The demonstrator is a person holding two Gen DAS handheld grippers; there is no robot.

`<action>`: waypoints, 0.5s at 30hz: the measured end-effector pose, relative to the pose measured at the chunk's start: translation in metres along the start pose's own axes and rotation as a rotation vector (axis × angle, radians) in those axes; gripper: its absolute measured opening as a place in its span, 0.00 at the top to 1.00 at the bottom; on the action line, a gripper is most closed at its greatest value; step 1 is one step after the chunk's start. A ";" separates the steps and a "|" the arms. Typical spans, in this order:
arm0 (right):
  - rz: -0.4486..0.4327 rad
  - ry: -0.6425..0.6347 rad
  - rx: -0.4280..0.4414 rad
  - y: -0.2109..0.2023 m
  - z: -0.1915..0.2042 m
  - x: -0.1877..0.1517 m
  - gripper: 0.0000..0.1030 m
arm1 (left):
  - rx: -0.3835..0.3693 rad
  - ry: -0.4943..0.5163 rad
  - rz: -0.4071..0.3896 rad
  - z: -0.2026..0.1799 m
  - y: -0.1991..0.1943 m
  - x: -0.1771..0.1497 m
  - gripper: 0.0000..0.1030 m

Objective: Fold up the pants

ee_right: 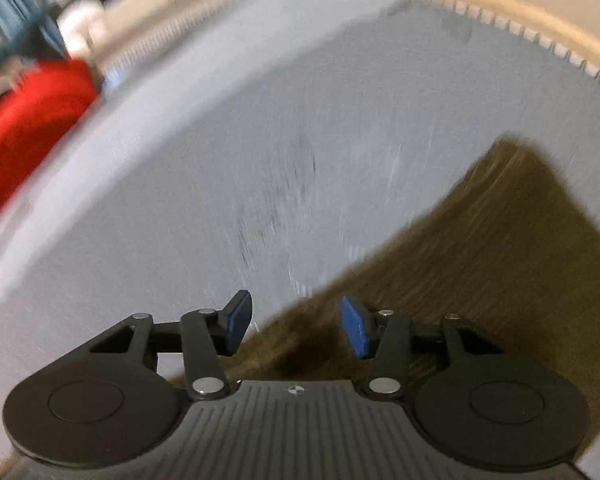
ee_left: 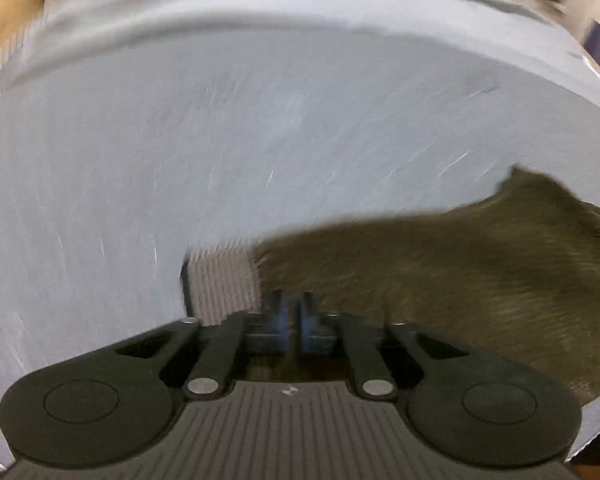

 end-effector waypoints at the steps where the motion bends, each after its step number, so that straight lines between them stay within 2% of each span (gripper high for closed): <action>1: -0.055 -0.002 0.020 -0.021 -0.005 0.005 0.50 | -0.013 -0.029 0.016 0.004 0.007 -0.005 0.98; 4: -0.186 0.002 0.039 -0.076 -0.030 0.008 0.49 | 0.040 -0.025 -0.009 -0.008 -0.008 -0.003 0.97; 7: -0.277 0.048 0.041 -0.124 -0.075 0.000 0.48 | 0.068 0.032 -0.079 -0.041 -0.043 0.000 0.78; 9: -0.339 0.092 0.023 -0.145 -0.110 -0.010 0.48 | 0.040 0.053 -0.152 -0.066 -0.076 0.005 0.62; 10: -0.356 0.111 0.002 -0.153 -0.129 -0.016 0.48 | 0.030 0.078 -0.196 -0.082 -0.092 0.006 0.58; 14: -0.313 0.208 -0.096 -0.156 -0.201 -0.038 0.47 | -0.011 0.209 -0.369 -0.150 -0.155 -0.007 0.20; 15: -0.305 0.233 -0.099 -0.155 -0.214 -0.040 0.47 | -0.040 0.220 -0.405 -0.167 -0.163 -0.013 0.15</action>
Point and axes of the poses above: each gripper's, at about its wrist camera, not at the fingertips, and y roughly the way its jaws point, z to its left, x to its top, the point moved 3 cm from there along y, roughly the way its jaws point, and after that the axes turned 2 degrees about x, right-handed, at the moved point
